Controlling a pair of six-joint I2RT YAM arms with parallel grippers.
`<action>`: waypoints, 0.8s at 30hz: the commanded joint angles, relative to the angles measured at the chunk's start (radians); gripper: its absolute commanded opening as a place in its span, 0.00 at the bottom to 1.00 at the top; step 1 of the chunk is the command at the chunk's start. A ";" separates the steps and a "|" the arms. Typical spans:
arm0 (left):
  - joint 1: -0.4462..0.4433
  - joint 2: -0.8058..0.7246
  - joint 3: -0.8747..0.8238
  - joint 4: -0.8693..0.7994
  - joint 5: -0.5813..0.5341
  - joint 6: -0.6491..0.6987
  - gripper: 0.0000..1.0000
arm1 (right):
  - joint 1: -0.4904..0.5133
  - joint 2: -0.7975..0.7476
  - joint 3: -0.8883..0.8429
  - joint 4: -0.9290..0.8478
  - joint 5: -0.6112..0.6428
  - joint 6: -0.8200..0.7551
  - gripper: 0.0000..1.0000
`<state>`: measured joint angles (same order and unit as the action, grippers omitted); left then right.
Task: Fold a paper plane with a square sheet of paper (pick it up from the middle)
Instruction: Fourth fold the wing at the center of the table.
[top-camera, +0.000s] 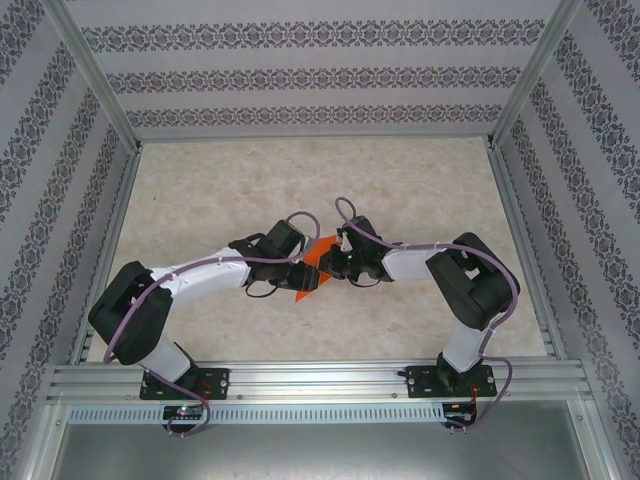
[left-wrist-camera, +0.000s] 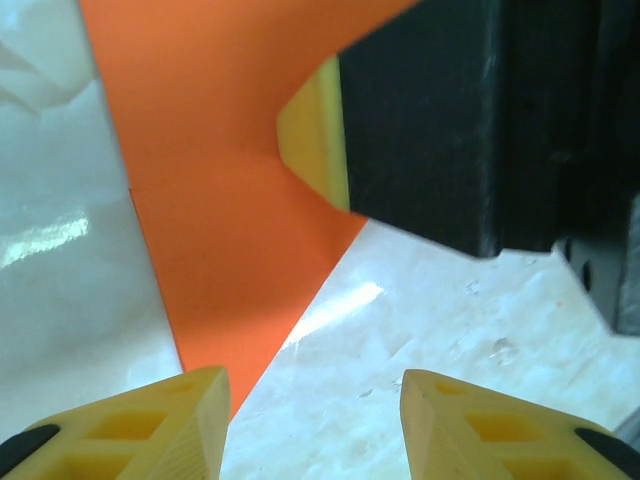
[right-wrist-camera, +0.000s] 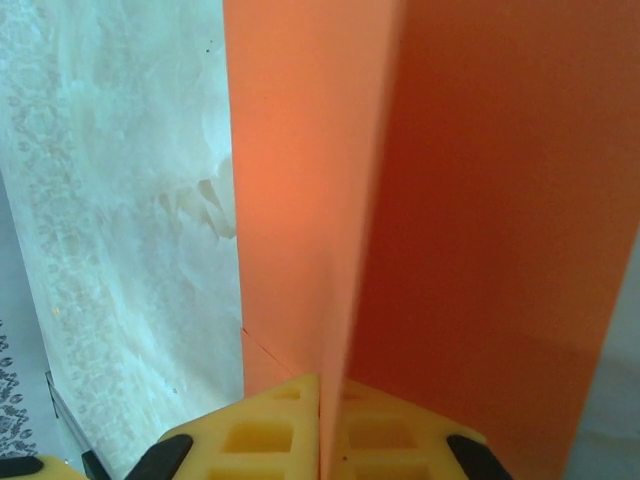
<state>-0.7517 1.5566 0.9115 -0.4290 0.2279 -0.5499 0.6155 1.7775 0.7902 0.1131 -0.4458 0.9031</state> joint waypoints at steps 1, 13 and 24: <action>-0.038 -0.014 -0.017 -0.034 -0.140 0.057 0.51 | 0.004 0.008 0.020 -0.005 0.009 0.020 0.06; -0.179 0.011 -0.037 0.018 -0.317 0.142 0.53 | -0.007 -0.012 0.052 -0.026 -0.040 0.041 0.06; -0.229 0.085 -0.007 0.028 -0.408 0.169 0.50 | -0.005 -0.028 0.069 -0.055 -0.055 0.046 0.07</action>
<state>-0.9516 1.6096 0.8837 -0.4213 -0.1322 -0.4152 0.6106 1.7752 0.8272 0.0547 -0.4755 0.9447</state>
